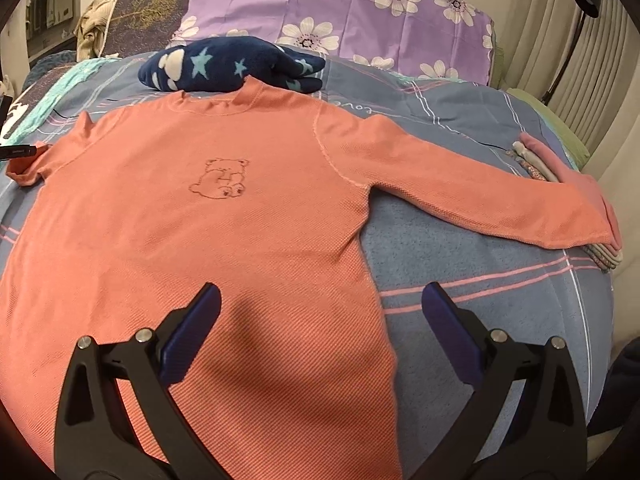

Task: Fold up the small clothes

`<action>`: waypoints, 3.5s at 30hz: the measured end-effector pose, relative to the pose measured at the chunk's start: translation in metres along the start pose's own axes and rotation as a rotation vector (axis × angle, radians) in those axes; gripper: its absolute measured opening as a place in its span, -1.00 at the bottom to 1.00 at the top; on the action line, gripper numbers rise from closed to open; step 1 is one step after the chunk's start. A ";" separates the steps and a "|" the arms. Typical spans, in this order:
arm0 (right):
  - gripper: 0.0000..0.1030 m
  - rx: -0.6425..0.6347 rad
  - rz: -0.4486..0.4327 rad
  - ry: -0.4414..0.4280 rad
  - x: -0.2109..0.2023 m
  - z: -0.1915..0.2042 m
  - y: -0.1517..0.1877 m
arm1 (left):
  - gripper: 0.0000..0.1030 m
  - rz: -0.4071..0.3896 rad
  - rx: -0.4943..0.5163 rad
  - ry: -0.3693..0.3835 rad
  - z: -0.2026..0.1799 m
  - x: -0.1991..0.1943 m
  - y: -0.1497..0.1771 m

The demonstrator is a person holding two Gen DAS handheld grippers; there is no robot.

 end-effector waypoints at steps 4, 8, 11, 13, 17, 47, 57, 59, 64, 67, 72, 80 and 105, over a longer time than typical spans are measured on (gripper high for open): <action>0.96 0.017 0.020 -0.016 0.004 -0.001 -0.004 | 0.09 0.056 0.058 -0.020 -0.006 0.017 0.001; 0.96 0.021 -0.019 -0.020 -0.007 -0.001 -0.013 | -0.54 0.062 0.039 -0.028 -0.003 0.024 0.000; 0.96 0.024 -0.036 -0.015 -0.012 -0.002 -0.016 | -0.95 0.054 0.027 -0.035 0.001 0.026 0.001; 0.96 0.036 -0.032 -0.019 -0.012 -0.004 -0.016 | -0.97 0.042 0.006 -0.032 0.004 0.024 0.000; 0.96 0.042 -0.018 -0.030 -0.008 -0.002 -0.015 | -0.97 -0.040 0.006 -0.042 0.005 0.001 -0.009; 0.96 0.058 -0.021 -0.054 -0.007 -0.006 -0.007 | -0.96 -0.403 0.386 0.454 -0.243 -0.170 0.007; 0.96 0.043 0.013 -0.130 0.004 0.005 -0.014 | -0.96 -0.379 0.359 0.500 -0.246 -0.167 0.021; 0.86 0.052 0.026 -0.175 0.005 0.010 -0.022 | -0.96 -0.367 0.353 0.515 -0.248 -0.164 0.027; -0.59 0.043 0.100 -0.329 0.018 0.039 -0.053 | -0.96 -0.343 0.334 0.545 -0.249 -0.158 0.040; -0.67 0.055 0.217 -0.478 0.038 0.065 -0.067 | -0.96 -0.335 0.326 0.557 -0.247 -0.159 0.047; -0.64 -0.006 0.308 -0.579 0.069 0.116 -0.095 | -0.96 -0.334 0.323 0.574 -0.241 -0.162 0.057; 0.44 -0.036 0.449 -0.656 0.087 0.162 -0.112 | -0.94 -0.342 0.344 0.579 -0.244 -0.163 0.064; 0.44 0.098 0.592 -0.783 0.092 0.185 -0.101 | -0.75 -0.323 0.423 0.573 -0.263 -0.164 0.074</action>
Point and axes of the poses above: each gripper's, at about its wrist camera, not at the fingertips, and x roughly the way its jaws point, z to its left, y to its underside, the point moved 4 cm from there along x, roughly the way its jaws point, and after that the axes turned 8 degrees about x, right-handed, at the moved point
